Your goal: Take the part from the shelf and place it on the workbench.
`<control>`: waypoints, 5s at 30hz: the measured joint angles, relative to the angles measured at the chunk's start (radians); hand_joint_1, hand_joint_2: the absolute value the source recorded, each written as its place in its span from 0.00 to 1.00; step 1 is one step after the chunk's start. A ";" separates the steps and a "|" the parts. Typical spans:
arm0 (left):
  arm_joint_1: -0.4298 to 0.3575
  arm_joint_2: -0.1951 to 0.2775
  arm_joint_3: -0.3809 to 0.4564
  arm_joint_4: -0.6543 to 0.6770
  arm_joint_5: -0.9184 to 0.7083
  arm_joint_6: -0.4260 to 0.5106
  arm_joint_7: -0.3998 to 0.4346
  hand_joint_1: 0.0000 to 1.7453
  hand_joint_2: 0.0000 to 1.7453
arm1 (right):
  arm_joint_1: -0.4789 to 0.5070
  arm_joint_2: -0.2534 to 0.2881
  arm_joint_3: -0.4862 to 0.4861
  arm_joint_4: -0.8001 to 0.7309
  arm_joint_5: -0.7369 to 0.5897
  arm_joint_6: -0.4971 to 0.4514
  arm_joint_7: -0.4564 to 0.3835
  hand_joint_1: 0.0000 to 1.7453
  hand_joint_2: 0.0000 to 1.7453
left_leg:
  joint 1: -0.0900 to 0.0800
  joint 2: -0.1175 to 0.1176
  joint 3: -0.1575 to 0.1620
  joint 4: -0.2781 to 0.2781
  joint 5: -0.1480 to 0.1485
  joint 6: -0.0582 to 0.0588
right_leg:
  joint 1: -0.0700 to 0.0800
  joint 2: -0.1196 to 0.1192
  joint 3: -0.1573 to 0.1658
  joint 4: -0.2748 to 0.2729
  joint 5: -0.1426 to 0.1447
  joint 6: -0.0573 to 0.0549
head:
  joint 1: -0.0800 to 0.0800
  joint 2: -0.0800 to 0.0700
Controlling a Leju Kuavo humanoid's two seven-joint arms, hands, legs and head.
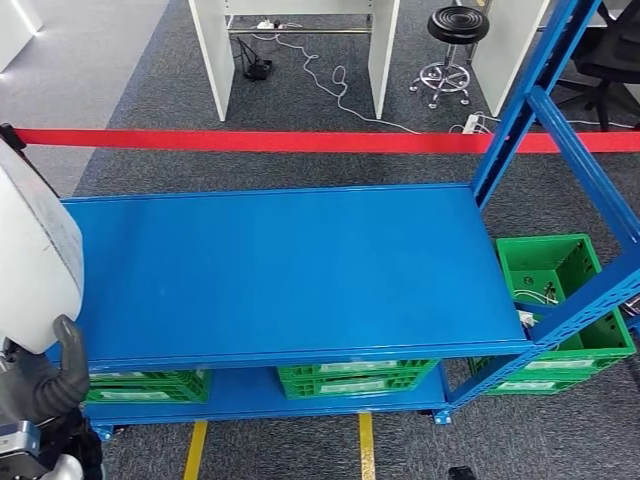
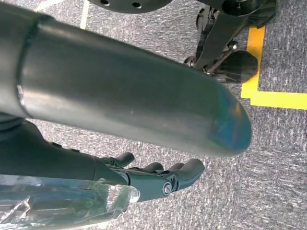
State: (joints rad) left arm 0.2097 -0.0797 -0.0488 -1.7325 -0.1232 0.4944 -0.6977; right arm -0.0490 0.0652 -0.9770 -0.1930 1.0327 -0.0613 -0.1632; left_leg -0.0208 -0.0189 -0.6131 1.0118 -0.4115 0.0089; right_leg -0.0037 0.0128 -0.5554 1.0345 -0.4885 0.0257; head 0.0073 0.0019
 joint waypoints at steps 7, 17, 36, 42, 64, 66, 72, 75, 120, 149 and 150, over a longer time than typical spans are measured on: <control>0.003 -0.002 -0.019 -0.005 0.039 0.003 0.000 1.00 1.00 | 0.003 0.001 0.000 0.000 0.002 -0.003 0.006 0.00 0.00 | 0.016 0.006 0.014 -0.024 0.011 0.017 | -0.002 -0.004 -0.088 0.187 -0.104 0.024 | 0.008 0.000; 0.012 -0.003 -0.025 -0.004 0.028 0.002 0.000 1.00 1.00 | 0.008 0.007 0.000 -0.001 0.010 -0.001 0.000 0.00 0.00 | 0.024 0.001 0.012 -0.014 0.016 -0.027 | -0.008 0.007 -0.008 0.004 0.016 0.009 | 0.006 0.000; 0.022 0.006 -0.023 -0.003 -0.006 0.019 0.000 1.00 1.00 | 0.011 0.017 -0.004 -0.001 0.014 0.016 -0.011 0.00 0.00 | 0.026 0.010 0.059 -0.024 -0.024 0.001 | -0.008 -0.004 -0.087 0.075 0.006 0.024 | 0.004 0.000; 0.037 0.007 -0.019 -0.004 -0.010 0.019 0.001 1.00 1.00 | 0.010 0.020 -0.006 -0.001 0.022 0.021 -0.016 0.00 0.00 | 0.018 0.012 0.037 -0.022 -0.006 0.007 | -0.005 -0.005 -0.096 0.192 -0.053 0.020 | 0.006 0.000; 0.050 0.001 -0.012 -0.019 -0.021 0.019 0.002 1.00 1.00 | 0.000 0.020 -0.008 -0.002 0.028 0.027 -0.020 0.00 0.00 | 0.028 0.008 0.083 -0.033 -0.037 -0.021 | -0.007 -0.007 -0.043 -0.022 0.076 0.018 | -0.002 0.000; 0.050 -0.001 -0.012 -0.026 -0.022 0.021 0.002 1.00 1.00 | 0.001 0.020 -0.008 -0.001 0.027 0.027 -0.018 0.00 0.00 | 0.030 0.011 0.072 -0.037 -0.025 -0.004 | -0.009 -0.008 -0.068 0.027 0.034 0.027 | 0.003 0.000; 0.050 -0.002 -0.010 -0.033 -0.021 0.023 0.002 1.00 1.00 | -0.001 0.020 -0.010 -0.001 0.020 0.030 -0.017 0.00 0.00 | 0.022 0.014 0.032 -0.034 0.007 0.004 | -0.006 -0.008 -0.094 0.203 -0.068 0.027 | 0.008 0.000; 0.047 0.000 -0.007 -0.036 -0.021 0.022 0.003 1.00 1.00 | -0.008 0.021 -0.011 -0.001 0.018 0.034 -0.017 0.00 0.00 | 0.019 0.013 0.025 -0.033 0.020 -0.008 | -0.003 -0.007 0.031 0.001 -0.013 0.017 | 0.007 0.000; 0.039 0.034 0.043 -0.087 -0.031 0.008 0.006 1.00 1.00 | -0.018 0.065 -0.024 0.000 0.012 0.047 -0.014 0.00 0.00 | 0.025 0.014 0.063 0.048 -0.072 -0.049 | 0.003 -0.013 -0.019 -0.045 0.061 -0.021 | -0.002 0.000; 0.063 0.033 0.060 -0.116 -0.074 -0.002 0.009 1.00 1.00 | -0.017 0.077 -0.034 0.000 0.004 0.054 -0.018 0.00 0.00 | 0.025 0.017 -0.010 0.166 -0.107 -0.049 | 0.004 -0.012 0.000 -0.052 0.051 -0.026 | -0.003 0.000; 0.063 0.033 0.060 -0.116 -0.074 -0.002 0.010 1.00 1.00 | -0.017 0.077 -0.034 0.000 0.005 0.054 -0.017 0.00 0.00 | 0.025 0.017 0.041 0.089 -0.081 -0.046 | 0.004 -0.011 -0.004 -0.052 0.056 -0.023 | -0.003 0.000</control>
State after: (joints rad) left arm 0.2724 -0.0464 0.0109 -1.8486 -0.1975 0.4925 -0.6882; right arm -0.0658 0.1423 -1.0109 -0.1926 1.0373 -0.0069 -0.1806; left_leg 0.0046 -0.0019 -0.5722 1.1007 -0.4929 -0.0371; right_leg 0.0001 0.0017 -0.5596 0.9829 -0.4326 0.0031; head 0.0046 0.0019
